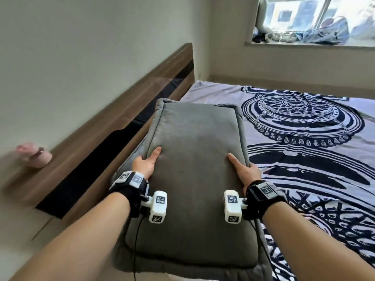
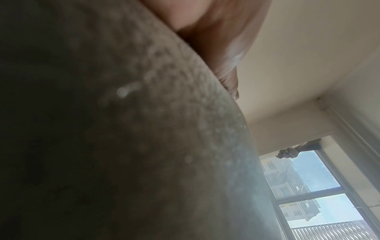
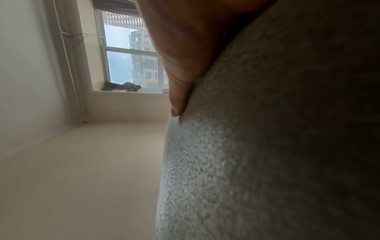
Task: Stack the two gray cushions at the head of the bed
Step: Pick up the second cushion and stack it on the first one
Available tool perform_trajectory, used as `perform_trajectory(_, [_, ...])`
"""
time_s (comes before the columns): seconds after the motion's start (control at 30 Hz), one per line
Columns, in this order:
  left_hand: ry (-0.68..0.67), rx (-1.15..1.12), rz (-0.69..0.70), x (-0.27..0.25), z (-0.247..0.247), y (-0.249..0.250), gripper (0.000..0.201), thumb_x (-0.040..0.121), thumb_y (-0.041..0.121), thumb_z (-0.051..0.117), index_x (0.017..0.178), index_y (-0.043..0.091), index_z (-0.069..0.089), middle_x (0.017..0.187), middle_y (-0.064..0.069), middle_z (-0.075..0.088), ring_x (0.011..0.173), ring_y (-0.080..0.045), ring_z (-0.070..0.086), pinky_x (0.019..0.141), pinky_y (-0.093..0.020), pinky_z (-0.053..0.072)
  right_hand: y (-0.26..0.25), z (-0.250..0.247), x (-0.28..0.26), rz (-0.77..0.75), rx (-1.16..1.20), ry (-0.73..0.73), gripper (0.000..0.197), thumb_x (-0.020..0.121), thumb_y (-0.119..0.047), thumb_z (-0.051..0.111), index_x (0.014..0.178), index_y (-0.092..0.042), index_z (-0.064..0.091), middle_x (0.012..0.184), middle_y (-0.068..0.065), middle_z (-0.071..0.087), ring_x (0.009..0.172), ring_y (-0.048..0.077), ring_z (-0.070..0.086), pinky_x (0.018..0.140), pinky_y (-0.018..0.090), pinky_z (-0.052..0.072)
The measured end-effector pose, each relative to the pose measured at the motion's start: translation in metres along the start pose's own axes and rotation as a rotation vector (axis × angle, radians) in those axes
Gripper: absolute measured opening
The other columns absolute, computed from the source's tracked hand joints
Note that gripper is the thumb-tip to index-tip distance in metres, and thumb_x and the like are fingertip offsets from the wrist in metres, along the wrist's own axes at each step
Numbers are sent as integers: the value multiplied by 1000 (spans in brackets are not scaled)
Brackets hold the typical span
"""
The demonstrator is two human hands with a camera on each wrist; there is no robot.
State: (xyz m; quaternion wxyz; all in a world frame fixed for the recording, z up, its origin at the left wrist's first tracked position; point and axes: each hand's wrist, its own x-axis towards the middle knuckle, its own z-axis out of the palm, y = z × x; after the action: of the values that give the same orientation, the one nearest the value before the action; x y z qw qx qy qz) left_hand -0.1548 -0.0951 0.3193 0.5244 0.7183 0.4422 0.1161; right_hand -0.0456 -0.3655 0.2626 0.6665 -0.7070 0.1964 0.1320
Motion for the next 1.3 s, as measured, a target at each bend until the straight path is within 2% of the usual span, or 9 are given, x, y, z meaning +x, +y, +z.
perform_trajectory(0.07, [37, 12, 7, -3, -18, -2, 81, 68, 69, 68, 121, 8, 66, 119, -10, 70, 114, -28, 64, 101, -36, 48, 3, 11, -9, 3, 1, -24, 86, 45, -67, 89, 109, -11, 74, 101, 8, 77, 91, 27, 76, 87, 45, 64])
perform_trajectory(0.2, [106, 26, 31, -4, -41, -9, 66, 74, 61, 69, 112, 8, 69, 115, -11, 71, 111, -28, 66, 97, -32, 49, 8, 27, -22, 21, -3, -72, 74, 59, -59, 91, 111, -10, 73, 101, 9, 78, 90, 28, 76, 87, 44, 64])
perform_trajectory(0.37, [96, -9, 39, -5, -47, -25, 62, 74, 62, 68, 109, 11, 70, 103, -6, 72, 99, -23, 67, 92, -28, 49, 14, 32, -30, 19, -21, -65, 86, 49, -65, 90, 113, -10, 74, 102, 9, 78, 91, 29, 76, 87, 44, 64])
perform_trajectory(0.57, [57, -41, 15, 25, -46, -26, 81, 62, 72, 68, 115, 11, 69, 111, -8, 73, 109, -25, 67, 101, -37, 50, 6, 51, -20, 16, -63, -16, 75, 67, -57, 89, 119, -6, 71, 110, 11, 75, 98, 30, 74, 91, 42, 62])
perform_trajectory(0.73, [3, 2, 21, 87, -59, -32, 87, 56, 80, 63, 115, 17, 69, 110, -5, 74, 108, -27, 67, 101, -39, 50, 5, 104, -13, 52, -60, 45, 69, 63, -61, 89, 109, -12, 71, 107, 9, 76, 95, 28, 75, 89, 42, 63])
perform_trajectory(0.93, [-90, -26, 33, 179, -77, -38, 66, 78, 55, 69, 125, 9, 64, 124, -10, 67, 117, -27, 62, 92, -23, 44, 25, 185, 1, 108, -72, 157, 83, 54, -68, 88, 113, -12, 72, 102, 5, 75, 94, 26, 75, 89, 42, 63])
perform_trajectory(1.07, [-133, 2, 12, 245, -92, -50, 63, 78, 55, 69, 122, 10, 65, 119, -7, 68, 114, -24, 63, 90, -22, 44, 32, 243, 11, 133, -92, 202, 90, 37, -81, 85, 100, -19, 72, 98, 2, 76, 92, 25, 75, 89, 42, 63])
perform_trajectory(1.2, [-150, 64, -10, 313, -84, -86, 67, 73, 64, 67, 118, 14, 67, 110, -2, 70, 107, -22, 65, 98, -31, 49, 59, 290, 39, 144, -87, 231, 63, 60, -65, 88, 101, -19, 74, 89, -1, 75, 83, 19, 74, 85, 38, 64])
perform_trajectory(1.3, [-177, 96, -30, 352, -73, -121, 60, 81, 60, 63, 117, 13, 67, 99, 1, 65, 101, -21, 64, 91, -27, 48, 99, 317, 71, 143, -57, 240, 70, 51, -66, 90, 100, -18, 76, 91, 1, 79, 85, 22, 77, 85, 42, 64])
